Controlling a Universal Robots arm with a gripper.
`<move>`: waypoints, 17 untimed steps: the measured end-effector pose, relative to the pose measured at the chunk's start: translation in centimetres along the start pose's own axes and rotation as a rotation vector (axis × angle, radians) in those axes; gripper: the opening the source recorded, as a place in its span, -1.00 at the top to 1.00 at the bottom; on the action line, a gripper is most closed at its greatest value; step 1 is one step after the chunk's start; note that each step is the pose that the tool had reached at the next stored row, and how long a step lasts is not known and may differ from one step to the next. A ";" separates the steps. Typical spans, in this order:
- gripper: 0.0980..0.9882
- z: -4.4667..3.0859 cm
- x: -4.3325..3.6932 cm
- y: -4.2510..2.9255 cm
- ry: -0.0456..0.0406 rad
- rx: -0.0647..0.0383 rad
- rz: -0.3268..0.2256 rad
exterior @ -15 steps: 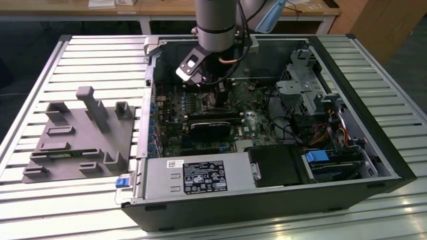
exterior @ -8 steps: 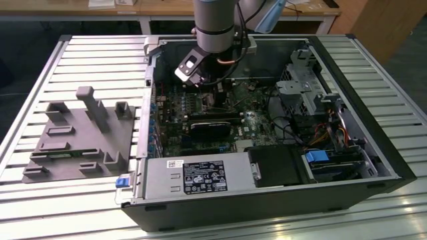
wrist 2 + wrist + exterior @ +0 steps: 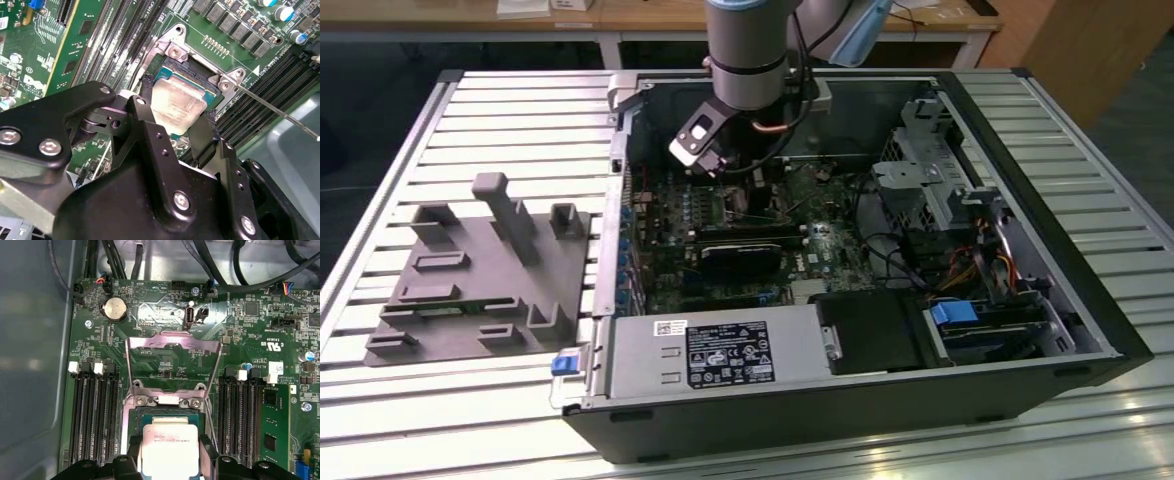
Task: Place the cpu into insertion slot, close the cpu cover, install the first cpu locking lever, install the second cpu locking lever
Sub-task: 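Place the cpu into insertion slot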
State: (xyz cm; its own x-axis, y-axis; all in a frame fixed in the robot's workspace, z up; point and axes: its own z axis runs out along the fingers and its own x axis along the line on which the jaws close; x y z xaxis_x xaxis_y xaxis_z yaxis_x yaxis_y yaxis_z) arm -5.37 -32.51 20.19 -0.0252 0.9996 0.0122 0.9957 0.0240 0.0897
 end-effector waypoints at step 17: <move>-0.15 0.44 0.01 -0.04 0.0002 0.000 0.002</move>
State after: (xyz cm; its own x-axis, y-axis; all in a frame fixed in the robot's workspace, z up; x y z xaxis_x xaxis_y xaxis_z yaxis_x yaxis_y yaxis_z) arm -5.37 -32.49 19.75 -0.0227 0.9997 0.0126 0.9957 0.0215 0.0897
